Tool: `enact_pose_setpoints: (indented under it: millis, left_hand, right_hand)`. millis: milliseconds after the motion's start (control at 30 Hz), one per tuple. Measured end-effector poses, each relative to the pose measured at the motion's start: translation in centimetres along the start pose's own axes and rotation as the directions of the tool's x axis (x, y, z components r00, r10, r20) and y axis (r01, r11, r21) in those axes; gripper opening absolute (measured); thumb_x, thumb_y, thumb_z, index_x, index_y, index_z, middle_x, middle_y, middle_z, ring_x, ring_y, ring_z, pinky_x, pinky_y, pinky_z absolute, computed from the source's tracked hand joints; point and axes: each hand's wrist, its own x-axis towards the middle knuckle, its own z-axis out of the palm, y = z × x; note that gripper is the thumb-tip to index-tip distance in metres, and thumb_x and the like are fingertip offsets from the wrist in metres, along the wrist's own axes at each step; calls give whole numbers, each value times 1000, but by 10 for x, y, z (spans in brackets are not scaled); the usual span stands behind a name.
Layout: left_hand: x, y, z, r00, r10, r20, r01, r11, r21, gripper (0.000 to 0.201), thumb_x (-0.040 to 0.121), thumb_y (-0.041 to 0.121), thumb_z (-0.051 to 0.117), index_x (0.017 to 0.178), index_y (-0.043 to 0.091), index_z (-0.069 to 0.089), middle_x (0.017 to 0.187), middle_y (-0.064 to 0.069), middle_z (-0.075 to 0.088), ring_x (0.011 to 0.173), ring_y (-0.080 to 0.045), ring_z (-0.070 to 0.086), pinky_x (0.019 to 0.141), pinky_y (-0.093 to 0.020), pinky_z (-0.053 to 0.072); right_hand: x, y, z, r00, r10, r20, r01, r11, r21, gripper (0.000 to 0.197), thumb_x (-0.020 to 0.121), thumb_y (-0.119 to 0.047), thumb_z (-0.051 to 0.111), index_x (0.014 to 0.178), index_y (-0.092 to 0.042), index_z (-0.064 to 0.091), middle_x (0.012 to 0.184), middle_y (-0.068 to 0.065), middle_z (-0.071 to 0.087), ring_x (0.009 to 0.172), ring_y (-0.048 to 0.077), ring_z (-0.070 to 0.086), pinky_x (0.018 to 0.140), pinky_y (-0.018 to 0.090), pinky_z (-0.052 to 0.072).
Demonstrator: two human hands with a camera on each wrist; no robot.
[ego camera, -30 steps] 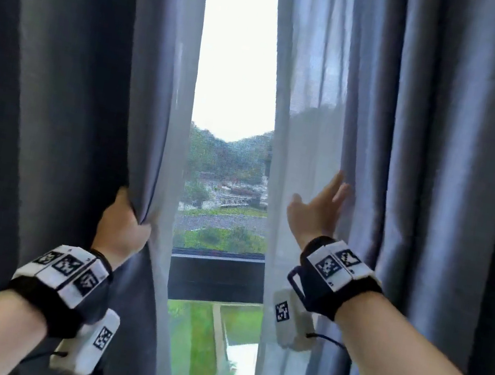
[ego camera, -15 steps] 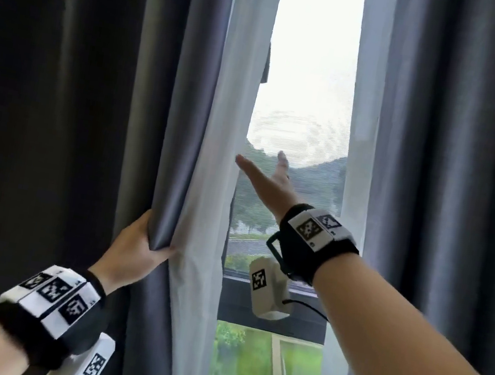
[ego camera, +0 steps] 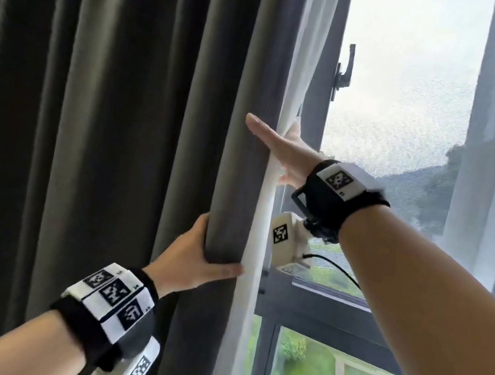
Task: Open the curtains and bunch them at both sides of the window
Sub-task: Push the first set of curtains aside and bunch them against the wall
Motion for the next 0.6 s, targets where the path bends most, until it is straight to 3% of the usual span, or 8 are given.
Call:
enact_pose_setpoints:
  millis: [67, 167, 267, 333, 433, 500, 600]
  left_hand:
    - [-7, 4, 14, 999, -17, 35, 19, 998, -58, 101, 46, 55, 82, 129, 36, 27, 112, 27, 50, 99, 13, 51, 69, -3, 45]
    - [-12, 12, 34, 999, 35, 21, -31, 988, -151, 110, 41, 56, 82, 131, 40, 20, 121, 23, 46, 107, 17, 46, 78, -2, 43]
    - [-10, 15, 47, 996, 40, -76, -55, 978, -203, 118, 47, 39, 88, 139, 34, 14, 123, 14, 50, 110, 7, 51, 83, -7, 46]
    - [-9, 11, 52, 979, -35, -201, -6, 979, -202, 107, 53, 24, 86, 137, 30, 20, 113, 8, 60, 101, -2, 60, 78, -13, 50]
    - [-9, 3, 44, 906, -181, -382, 130, 979, -156, 77, 64, 12, 76, 128, 27, 37, 94, 9, 66, 88, -9, 65, 75, -24, 51]
    - [-11, -4, 28, 874, -212, -438, 182, 977, -109, 55, 68, 9, 69, 118, 21, 49, 92, 5, 68, 92, -19, 65, 78, -26, 48]
    - [-19, -12, -8, 857, -166, -488, 211, 977, 38, 40, 69, 7, 70, 107, 11, 60, 101, -10, 71, 97, -27, 65, 76, -23, 45]
  right_hand:
    - [-2, -8, 9, 1000, -7, 24, 7, 1000, 19, 131, 61, -72, 65, 145, -29, -26, 162, 5, -5, 146, 33, 13, 109, 58, 27]
    - [-8, -16, 17, 999, -18, 45, 14, 997, 81, 138, 53, -68, 72, 146, -29, -21, 159, 8, 14, 142, 33, 28, 110, 57, 32]
    - [-11, -20, 24, 998, -36, 50, 30, 993, 114, 129, 60, -64, 73, 149, -24, -13, 159, 7, 17, 143, 28, 28, 114, 49, 31]
    - [-12, -23, 29, 995, -49, 82, 40, 994, 99, 116, 69, -62, 69, 151, -22, -2, 159, 5, 18, 144, 26, 25, 117, 46, 27]
    - [-10, -26, 37, 991, -53, 125, 39, 993, 108, 101, 74, -54, 69, 150, -16, 14, 155, 10, 30, 141, 27, 32, 115, 46, 30]
    - [-6, -26, 39, 998, -38, 57, 32, 994, 104, 100, 76, -50, 69, 149, -12, 13, 155, 12, 28, 140, 30, 33, 112, 49, 34]
    - [9, -26, 41, 990, 19, -141, -21, 1000, -10, 108, 78, -52, 66, 150, -8, 0, 155, 16, 24, 140, 34, 31, 111, 47, 34]
